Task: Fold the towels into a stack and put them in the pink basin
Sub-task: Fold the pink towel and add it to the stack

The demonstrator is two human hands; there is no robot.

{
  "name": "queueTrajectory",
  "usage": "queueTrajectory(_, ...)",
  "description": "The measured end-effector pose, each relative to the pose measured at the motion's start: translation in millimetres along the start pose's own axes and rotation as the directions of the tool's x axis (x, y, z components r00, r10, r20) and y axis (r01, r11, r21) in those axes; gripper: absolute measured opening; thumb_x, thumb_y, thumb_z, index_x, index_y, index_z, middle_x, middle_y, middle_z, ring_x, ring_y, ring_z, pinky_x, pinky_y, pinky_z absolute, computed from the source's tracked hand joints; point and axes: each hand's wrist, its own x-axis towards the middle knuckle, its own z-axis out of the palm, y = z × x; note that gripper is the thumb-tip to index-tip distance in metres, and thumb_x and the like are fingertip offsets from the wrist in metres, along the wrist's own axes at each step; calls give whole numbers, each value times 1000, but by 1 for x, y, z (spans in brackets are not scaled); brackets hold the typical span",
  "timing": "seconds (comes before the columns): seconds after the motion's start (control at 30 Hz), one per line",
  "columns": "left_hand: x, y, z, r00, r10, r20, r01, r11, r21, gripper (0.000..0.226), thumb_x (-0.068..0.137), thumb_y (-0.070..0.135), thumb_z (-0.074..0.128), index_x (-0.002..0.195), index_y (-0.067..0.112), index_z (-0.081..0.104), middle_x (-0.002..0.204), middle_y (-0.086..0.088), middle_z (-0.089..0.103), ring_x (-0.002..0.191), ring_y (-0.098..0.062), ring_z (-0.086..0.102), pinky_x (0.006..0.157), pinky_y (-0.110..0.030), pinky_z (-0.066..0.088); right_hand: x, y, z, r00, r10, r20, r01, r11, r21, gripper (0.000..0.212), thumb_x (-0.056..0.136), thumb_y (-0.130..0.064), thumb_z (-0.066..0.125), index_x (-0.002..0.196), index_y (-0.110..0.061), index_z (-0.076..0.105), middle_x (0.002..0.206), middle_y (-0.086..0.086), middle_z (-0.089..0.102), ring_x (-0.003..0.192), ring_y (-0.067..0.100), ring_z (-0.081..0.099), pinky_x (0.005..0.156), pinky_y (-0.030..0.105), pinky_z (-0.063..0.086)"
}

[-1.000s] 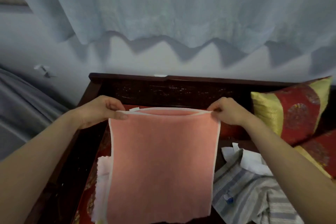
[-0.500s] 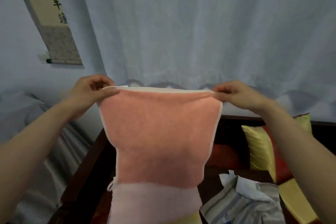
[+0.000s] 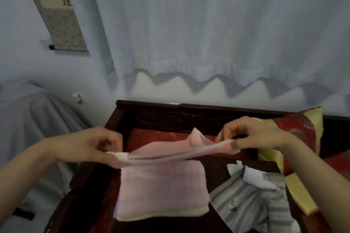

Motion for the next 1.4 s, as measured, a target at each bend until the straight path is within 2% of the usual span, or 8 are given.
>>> queueTrajectory(0.27, 19, -110, 71, 950, -172, 259, 212, 968, -134, 35, 89, 27, 64, 99, -5, 53, 92, -13, 56, 86, -22, 49, 77, -39, 39, -4, 90, 93, 921, 206, 332, -287, 934, 215, 21, 84, 4, 54, 79, -16, 58, 72, -3, 52, 66, 11, 44, 61, 20, 32)
queueTrajectory(0.47, 62, -150, 70, 961, -275, -5, 254, 895, -365, 5, 89, 16, 63, 92, 16, 67, 94, -1, 68, 88, -14, 64, 79, -26, 50, 30, 130, 106, 932, 356, 65, -356, 872, 335, 23, 90, 2, 54, 77, -15, 60, 61, -18, 56, 62, -5, 50, 61, 10, 38)
queueTrajectory(0.67, 102, -178, 64, 909, -386, -160, 216, 761, -611, 16, 84, 16, 66, 98, 7, 65, 92, -12, 70, 79, -25, 66, 65, -29, 56, 69, 163, 127, 854, 481, -200, -304, 773, 557, 12, 96, -13, 48, 88, -13, 57, 74, -7, 58, 66, 3, 53, 59, 13, 41)
queueTrajectory(0.9, 134, -227, 66, 673, -535, -511, 358, 840, -408, 4, 83, 17, 70, 84, 14, 69, 85, -11, 70, 77, -25, 67, 66, -33, 53, 105, 205, 150, 579, 628, -520, -277, 751, 599, 3, 90, -20, 61, 89, -17, 60, 74, -2, 57, 68, 13, 52, 61, 25, 43)
queueTrajectory(1.03, 134, -245, 70, 618, -542, -569, 406, 840, -359, 4, 81, 18, 72, 78, 15, 70, 82, -8, 71, 81, -28, 68, 75, -41, 54, 101, 212, 153, 631, 727, -271, -315, 558, 768, 32, 78, -26, 77, 103, -13, 62, 92, 7, 71, 84, 20, 67, 75, 36, 55)
queueTrajectory(1.13, 134, -251, 72, 621, -532, -576, 418, 846, -331, 4, 81, 19, 72, 79, 15, 70, 82, -7, 70, 81, -26, 67, 78, -43, 53, 91, 215, 153, 689, 686, -235, -322, 581, 747, 36, 76, -18, 78, 107, -15, 61, 101, 6, 73, 96, 20, 69, 85, 37, 55)
queueTrajectory(1.33, 143, -253, 77, 603, -505, -617, 453, 854, -256, 8, 82, 20, 71, 83, 13, 69, 83, -4, 69, 83, -22, 65, 69, -31, 47, 87, 215, 153, 657, 678, -330, -186, 571, 800, 5, 86, -4, 63, 90, -6, 62, 69, 4, 60, 58, 11, 57, 49, 21, 43)
queueTrajectory(1.4, 145, -250, 80, 599, -477, -642, 450, 865, -223, 9, 81, 21, 71, 82, 12, 68, 80, -3, 69, 83, -22, 65, 64, -27, 45, 90, 222, 152, 592, 700, -399, -284, 645, 710, 3, 86, -7, 64, 87, -9, 62, 69, 0, 57, 61, 12, 54, 56, 24, 44)
